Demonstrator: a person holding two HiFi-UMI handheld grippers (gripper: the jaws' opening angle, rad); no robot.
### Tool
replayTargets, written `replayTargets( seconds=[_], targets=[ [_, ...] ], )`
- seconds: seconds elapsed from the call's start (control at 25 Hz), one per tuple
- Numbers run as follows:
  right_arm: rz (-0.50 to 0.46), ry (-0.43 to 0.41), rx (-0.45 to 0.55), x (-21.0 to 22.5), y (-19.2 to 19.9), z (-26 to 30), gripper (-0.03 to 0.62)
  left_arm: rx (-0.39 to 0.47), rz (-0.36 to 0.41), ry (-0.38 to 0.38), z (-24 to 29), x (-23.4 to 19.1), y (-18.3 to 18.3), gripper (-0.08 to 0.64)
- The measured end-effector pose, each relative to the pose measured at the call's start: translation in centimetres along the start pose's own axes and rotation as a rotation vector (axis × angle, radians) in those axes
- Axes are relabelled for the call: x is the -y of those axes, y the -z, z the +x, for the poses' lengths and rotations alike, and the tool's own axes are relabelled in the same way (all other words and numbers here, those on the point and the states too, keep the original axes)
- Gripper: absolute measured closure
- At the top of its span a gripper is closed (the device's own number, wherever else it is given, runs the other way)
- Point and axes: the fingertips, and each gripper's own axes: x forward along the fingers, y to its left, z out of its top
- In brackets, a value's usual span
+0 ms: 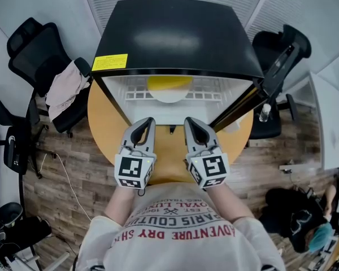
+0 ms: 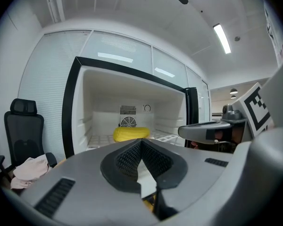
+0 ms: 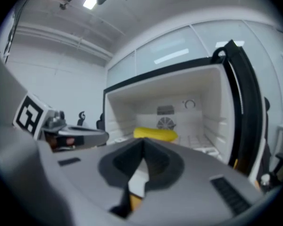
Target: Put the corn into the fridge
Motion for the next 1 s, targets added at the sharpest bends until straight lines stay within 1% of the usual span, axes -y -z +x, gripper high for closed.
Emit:
replayTargets(
  seconds=[0.24, 0.44, 0.68, 1.0],
  targets=[
    [-0.018, -0.014, 0.011, -0.9, -0.9, -0.2, 0.564, -0.007, 0.022, 0.020, 0.0, 0.8, -0.2, 0.535],
    [0.006, -0.025, 0.015, -1.1, -0.8, -0.1, 0.565, -0.022, 0.032, 0.026, -0.1, 0.8, 0.1, 0.535],
    [-0.008, -0.020, 0.006, -1.2, -0.5, 0.1, 0.565, -0.019, 0.031, 0.022, -0.1, 0.7, 0.2, 0.535],
    [0.006, -0.017, -0.004, -1.3, 0.0, 0.5, 0.563, -0.020, 0.024, 0.022, 0.1, 0.3, 0.4, 0.535]
  ],
)
